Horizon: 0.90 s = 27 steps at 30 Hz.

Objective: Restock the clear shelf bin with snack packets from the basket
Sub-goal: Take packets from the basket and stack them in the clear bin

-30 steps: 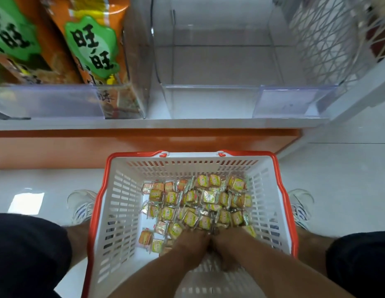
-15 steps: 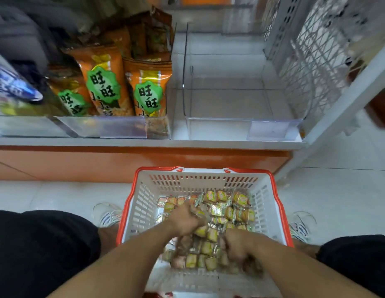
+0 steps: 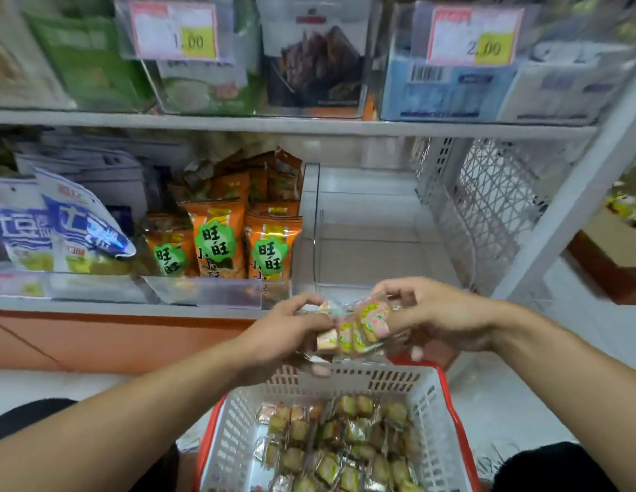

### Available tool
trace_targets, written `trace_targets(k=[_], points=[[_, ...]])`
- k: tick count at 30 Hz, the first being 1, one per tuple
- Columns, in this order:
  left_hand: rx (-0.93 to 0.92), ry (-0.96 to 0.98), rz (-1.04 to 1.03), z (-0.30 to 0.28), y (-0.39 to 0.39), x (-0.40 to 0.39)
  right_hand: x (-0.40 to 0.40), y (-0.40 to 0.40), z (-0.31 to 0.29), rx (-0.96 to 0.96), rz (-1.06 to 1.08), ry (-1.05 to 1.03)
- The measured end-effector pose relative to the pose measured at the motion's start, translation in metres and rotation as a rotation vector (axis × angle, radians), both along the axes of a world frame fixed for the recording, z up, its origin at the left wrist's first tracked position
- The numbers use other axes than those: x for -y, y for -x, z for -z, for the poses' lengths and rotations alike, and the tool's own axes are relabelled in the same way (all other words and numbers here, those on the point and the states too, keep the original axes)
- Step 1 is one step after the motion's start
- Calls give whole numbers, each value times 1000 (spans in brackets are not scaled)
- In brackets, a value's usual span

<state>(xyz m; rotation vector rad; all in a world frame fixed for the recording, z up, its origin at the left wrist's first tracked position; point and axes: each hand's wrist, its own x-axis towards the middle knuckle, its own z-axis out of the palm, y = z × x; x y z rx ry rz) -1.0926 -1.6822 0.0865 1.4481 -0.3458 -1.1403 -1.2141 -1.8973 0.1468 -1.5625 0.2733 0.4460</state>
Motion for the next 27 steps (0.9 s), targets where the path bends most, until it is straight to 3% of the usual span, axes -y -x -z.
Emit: trace_targets(k=[4,7,13,19,27], points=[[-148,182,-122,-11,1,6,-13,-6,-5,59,144,-206],[-285,230,-207,-14,-3,11,-20,-16,1,51,236,-234],[-232,253,-252,-13,-7,15,-20,-25,9,67,340,-201],[-297,320,-314,-10,-10,16,-20,-24,11,118,408,-179],[-257,265,-375,-7,-2,14,-27,-9,10,111,397,-69]])
